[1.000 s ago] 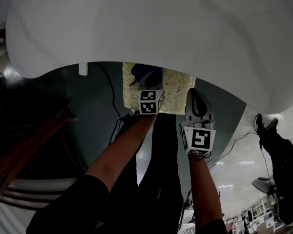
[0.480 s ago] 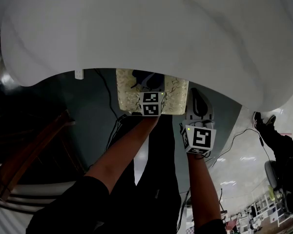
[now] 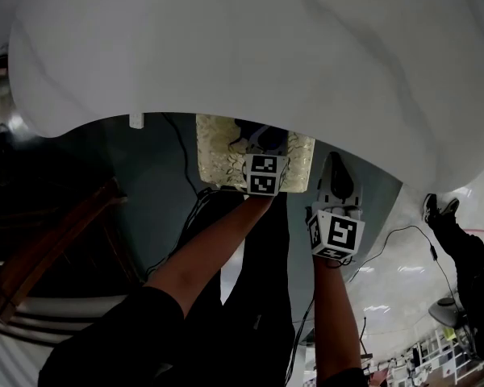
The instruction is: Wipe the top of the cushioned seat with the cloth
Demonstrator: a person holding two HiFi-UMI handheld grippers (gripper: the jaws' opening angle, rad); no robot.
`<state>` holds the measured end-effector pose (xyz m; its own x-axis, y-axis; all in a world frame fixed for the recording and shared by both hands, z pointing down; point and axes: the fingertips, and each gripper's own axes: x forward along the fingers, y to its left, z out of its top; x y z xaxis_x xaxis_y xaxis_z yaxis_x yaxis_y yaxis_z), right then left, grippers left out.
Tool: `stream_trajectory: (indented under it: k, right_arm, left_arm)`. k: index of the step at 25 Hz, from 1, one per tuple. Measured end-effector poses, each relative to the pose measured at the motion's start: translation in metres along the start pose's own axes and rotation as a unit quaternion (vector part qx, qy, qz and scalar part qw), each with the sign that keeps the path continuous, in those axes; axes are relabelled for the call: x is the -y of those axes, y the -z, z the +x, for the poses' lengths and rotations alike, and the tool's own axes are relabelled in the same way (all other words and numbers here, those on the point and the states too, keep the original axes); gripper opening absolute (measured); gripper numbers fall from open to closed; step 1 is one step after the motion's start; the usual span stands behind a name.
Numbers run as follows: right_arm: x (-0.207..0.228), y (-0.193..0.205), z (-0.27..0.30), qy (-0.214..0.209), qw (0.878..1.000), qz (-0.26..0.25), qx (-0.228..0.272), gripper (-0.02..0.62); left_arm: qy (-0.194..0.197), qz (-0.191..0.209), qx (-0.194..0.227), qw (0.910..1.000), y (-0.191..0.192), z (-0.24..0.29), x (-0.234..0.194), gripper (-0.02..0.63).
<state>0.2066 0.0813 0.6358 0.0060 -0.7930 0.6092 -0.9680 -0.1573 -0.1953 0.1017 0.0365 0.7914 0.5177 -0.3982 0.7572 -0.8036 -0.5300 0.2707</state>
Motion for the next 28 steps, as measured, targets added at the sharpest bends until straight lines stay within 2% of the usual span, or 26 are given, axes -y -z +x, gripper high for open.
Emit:
stream_trajectory:
  k: [8,11,16,18,21,23,24,28]
  right_arm:
    - [0.013,0.007,-0.011,0.005,1.0,-0.003,-0.003,0.038]
    - [0.016,0.009,-0.016,0.008,1.0,-0.003,-0.001,0.038]
    - [0.02,0.012,-0.02,0.015,1.0,-0.002,0.001,0.038]
    - [0.021,0.014,-0.022,0.021,1.0,-0.005,0.0,0.038]
    - [0.018,0.013,-0.026,0.027,1.0,-0.013,-0.005,0.038]
    - [0.011,0.008,-0.027,0.028,0.999,-0.016,0.0,0.038]
    - [0.006,0.005,-0.028,0.028,0.999,-0.017,0.003,0.038]
    - [-0.022,0.001,-0.034,0.022,0.999,-0.029,0.005,0.038]
  left_arm:
    - [0.034,0.005,0.003,0.9994,-0.001,0.013,0.038,0.083]
    - [0.069,-0.01,0.0,0.9975,0.0,0.017,0.054,0.083]
    - [0.124,-0.013,-0.011,0.9922,0.004,0.023,0.073,0.083]
    - [0.177,-0.017,-0.017,0.984,0.007,0.023,0.092,0.083]
    - [0.27,0.021,-0.028,0.9622,0.016,0.014,0.13,0.083]
    - [0.302,0.033,-0.026,0.9525,0.016,0.002,0.137,0.083]
    - [0.301,0.027,-0.02,0.953,0.014,-0.005,0.132,0.083]
    - [0.242,-0.015,0.021,0.97,0.0,-0.047,0.078,0.083]
